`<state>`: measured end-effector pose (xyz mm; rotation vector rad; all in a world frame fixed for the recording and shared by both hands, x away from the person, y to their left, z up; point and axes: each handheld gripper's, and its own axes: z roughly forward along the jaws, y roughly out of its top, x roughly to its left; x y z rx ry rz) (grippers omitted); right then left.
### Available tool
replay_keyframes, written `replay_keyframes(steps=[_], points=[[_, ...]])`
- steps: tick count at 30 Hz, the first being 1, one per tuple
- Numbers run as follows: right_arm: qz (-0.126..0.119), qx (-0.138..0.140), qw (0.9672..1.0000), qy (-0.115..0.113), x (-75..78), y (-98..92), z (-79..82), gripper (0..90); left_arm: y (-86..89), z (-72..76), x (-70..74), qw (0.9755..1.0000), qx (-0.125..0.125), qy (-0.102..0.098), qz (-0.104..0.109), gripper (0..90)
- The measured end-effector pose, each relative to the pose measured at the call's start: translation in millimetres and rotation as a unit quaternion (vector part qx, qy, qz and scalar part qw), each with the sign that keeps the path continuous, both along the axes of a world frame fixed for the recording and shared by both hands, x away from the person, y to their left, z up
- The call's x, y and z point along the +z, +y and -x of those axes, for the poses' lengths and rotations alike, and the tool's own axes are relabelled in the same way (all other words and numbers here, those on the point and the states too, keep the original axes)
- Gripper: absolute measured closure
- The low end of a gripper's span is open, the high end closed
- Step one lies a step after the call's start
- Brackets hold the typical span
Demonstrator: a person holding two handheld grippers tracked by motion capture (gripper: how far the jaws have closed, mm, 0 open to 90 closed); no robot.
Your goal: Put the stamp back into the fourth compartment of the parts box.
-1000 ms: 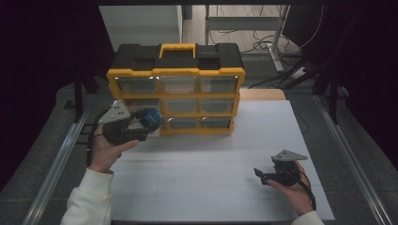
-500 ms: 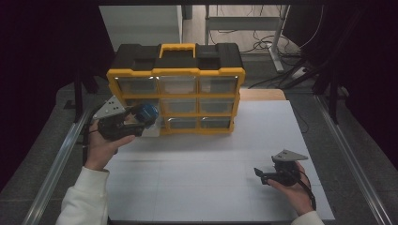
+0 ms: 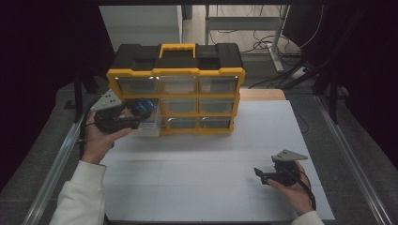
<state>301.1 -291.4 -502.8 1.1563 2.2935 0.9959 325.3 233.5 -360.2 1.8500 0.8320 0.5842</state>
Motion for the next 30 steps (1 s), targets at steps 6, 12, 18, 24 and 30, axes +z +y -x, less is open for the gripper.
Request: replay_keyframes(steps=[6,12,18,24,30], points=[[0.0,0.0,1.0,0.001,-0.1,0.0,-0.1,14.3,2.8,-8.5,-1.6,0.9999,0.007,0.005,-0.006,41.1],[-0.001,0.0,1.0,0.001,-0.1,0.0,-0.2,14.3,6.5,-14.9,-2.1,0.9998,0.018,0.007,-0.006,41.1],[-0.001,0.001,1.0,0.001,-0.1,0.2,-0.1,14.3,11.5,-17.8,-3.1,0.9996,0.027,0.009,-0.008,41.1],[-0.001,0.001,1.0,0.001,-0.1,0.1,-0.2,14.3,13.4,-19.7,-4.6,0.9994,0.031,0.012,-0.009,41.1],[-0.001,0.0,1.0,0.001,-0.1,0.0,-0.2,14.3,15.2,-21.1,-4.9,0.9992,0.038,0.012,-0.009,41.1]])
